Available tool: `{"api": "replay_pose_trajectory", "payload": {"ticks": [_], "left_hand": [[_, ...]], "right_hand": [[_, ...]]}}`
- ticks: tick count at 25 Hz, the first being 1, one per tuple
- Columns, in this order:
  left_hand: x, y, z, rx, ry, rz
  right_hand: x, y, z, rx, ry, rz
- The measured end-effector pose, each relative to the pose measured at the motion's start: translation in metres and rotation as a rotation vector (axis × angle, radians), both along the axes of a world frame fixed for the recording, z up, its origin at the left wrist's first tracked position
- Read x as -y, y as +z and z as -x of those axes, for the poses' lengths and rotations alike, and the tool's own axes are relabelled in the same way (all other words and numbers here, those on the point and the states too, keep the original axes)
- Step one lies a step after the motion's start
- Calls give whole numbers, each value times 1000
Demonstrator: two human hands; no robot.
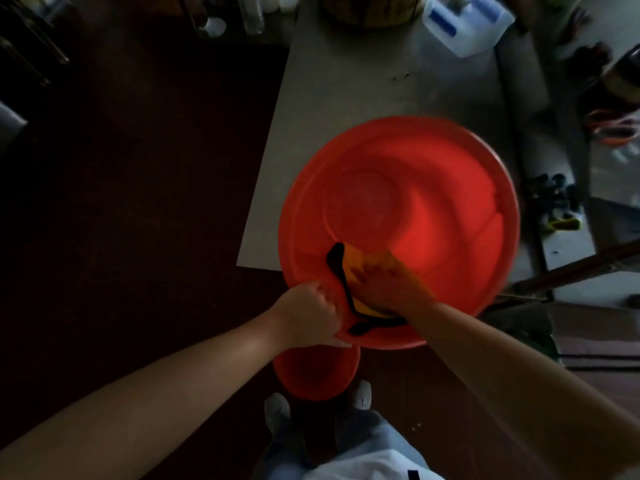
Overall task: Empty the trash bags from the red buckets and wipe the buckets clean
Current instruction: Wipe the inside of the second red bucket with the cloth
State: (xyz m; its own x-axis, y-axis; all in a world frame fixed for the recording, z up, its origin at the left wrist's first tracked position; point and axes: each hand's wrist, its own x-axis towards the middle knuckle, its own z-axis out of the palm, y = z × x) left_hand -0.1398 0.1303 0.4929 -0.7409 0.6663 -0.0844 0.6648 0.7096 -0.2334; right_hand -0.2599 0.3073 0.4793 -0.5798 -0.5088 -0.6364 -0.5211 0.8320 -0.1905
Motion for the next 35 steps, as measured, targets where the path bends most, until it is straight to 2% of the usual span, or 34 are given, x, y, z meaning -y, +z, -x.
{"api": "replay_pose_trajectory", "payload": {"ticks": [5,13,19,23,26,28,29,32,35], "left_hand": [[8,10,5,-27,-10,25],[23,30,15,59,-24,140],[69,56,42,-48,-82,188],[58,74,39,72,67,287],[8,41,12,148,189,59],[-17,27,0,206,309,-6],[-23,20,0,168,328,-32],[-22,13,6,86,286,42],[-15,32,16,107,203,119]], "right_hand": [[-23,37,-45,24,116,-58],[-39,58,-76,-21,152,-104],[-64,70,-62,-242,366,-171],[-58,70,-61,-264,379,-187],[-47,67,-58,-273,331,-143],[-41,64,-59,-280,289,-123],[-40,62,-60,-270,280,-118],[-51,63,-55,-244,293,-149],[-69,74,-40,-189,297,-225]]}}
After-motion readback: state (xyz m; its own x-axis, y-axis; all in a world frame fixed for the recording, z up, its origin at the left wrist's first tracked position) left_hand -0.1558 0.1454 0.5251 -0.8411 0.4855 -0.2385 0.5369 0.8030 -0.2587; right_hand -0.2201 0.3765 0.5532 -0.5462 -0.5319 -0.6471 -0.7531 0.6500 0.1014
